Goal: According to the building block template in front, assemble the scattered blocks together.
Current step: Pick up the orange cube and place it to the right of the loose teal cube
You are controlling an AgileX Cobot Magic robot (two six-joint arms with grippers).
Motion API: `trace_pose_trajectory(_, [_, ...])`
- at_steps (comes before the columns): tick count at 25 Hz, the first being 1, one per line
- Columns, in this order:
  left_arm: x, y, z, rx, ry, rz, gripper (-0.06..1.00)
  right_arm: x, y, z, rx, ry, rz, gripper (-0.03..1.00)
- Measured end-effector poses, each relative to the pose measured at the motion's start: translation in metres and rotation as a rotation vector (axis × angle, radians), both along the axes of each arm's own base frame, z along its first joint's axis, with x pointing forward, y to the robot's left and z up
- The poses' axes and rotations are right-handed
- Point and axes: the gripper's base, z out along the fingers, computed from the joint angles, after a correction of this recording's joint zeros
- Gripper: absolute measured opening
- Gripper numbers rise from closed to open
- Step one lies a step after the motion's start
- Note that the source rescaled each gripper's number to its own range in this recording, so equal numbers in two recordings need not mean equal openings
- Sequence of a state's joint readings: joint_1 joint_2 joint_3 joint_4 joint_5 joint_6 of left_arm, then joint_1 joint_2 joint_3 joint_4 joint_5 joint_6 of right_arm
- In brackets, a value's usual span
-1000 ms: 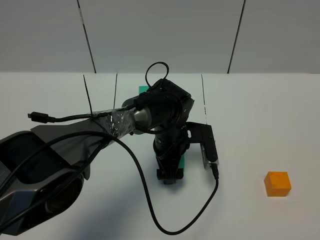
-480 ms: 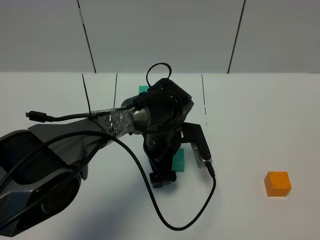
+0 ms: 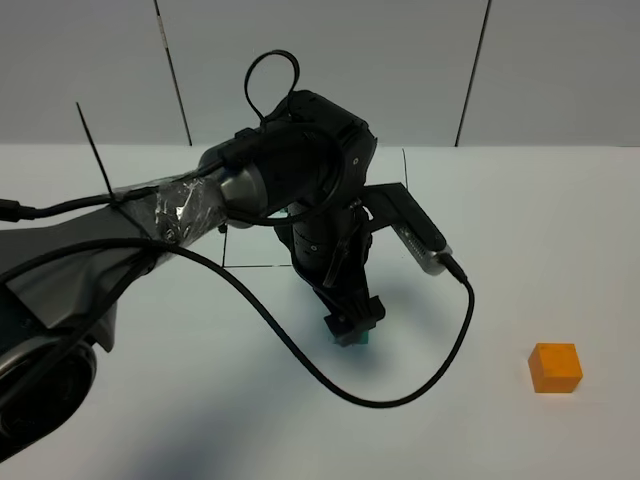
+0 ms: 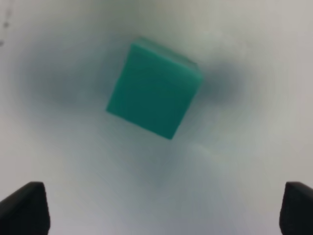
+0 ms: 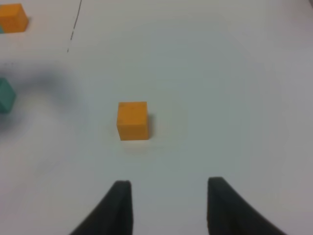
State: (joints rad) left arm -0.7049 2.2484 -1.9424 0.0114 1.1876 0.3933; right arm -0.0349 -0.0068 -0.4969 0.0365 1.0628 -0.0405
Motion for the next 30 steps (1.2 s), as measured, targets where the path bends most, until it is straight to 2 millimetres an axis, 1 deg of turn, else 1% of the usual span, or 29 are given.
trace_pose_trajectory(3, [0.004,0.008,0.014,-0.017,-0.027,0.100,0.97,0.000,0.000,0.000,0.000,0.000,0.000,0.00])
trace_pose_trajectory(6, [0.012,0.023,0.028,-0.025,-0.062,0.203,0.96,0.000,0.000,0.000,0.000,0.000,0.000,0.00])
trace_pose_trajectory(9, [0.020,0.041,0.043,-0.042,-0.092,0.301,0.94,0.000,0.000,0.000,0.000,0.000,0.000,0.00])
trace_pose_trajectory(14, [0.028,0.084,0.068,-0.069,-0.120,0.441,0.92,0.000,0.000,0.000,0.000,0.000,0.000,0.00])
trace_pose_trajectory(17, [0.025,0.116,0.081,-0.070,-0.125,0.516,0.91,0.000,0.000,0.000,0.000,0.000,0.000,0.00])
trace_pose_trajectory(18, [0.024,0.128,0.082,-0.063,-0.120,0.543,0.90,0.000,0.000,0.000,0.000,0.000,0.000,0.00])
trace_pose_trajectory(21, [0.014,0.165,0.089,-0.046,-0.110,0.624,0.88,0.000,0.000,0.000,0.000,0.000,0.000,0.00])
trace_pose_trajectory(25, [-0.010,0.218,0.101,-0.033,-0.104,0.741,0.85,0.000,0.000,0.000,0.000,0.000,0.000,0.00])
trace_pose_trajectory(28, [-0.041,0.257,0.118,-0.046,-0.131,0.856,0.83,0.000,0.000,0.000,0.000,0.000,0.000,0.00])
trace_pose_trajectory(30, [-0.067,0.280,0.128,-0.056,-0.151,0.948,0.81,0.000,0.000,0.000,0.000,0.000,0.000,0.00])
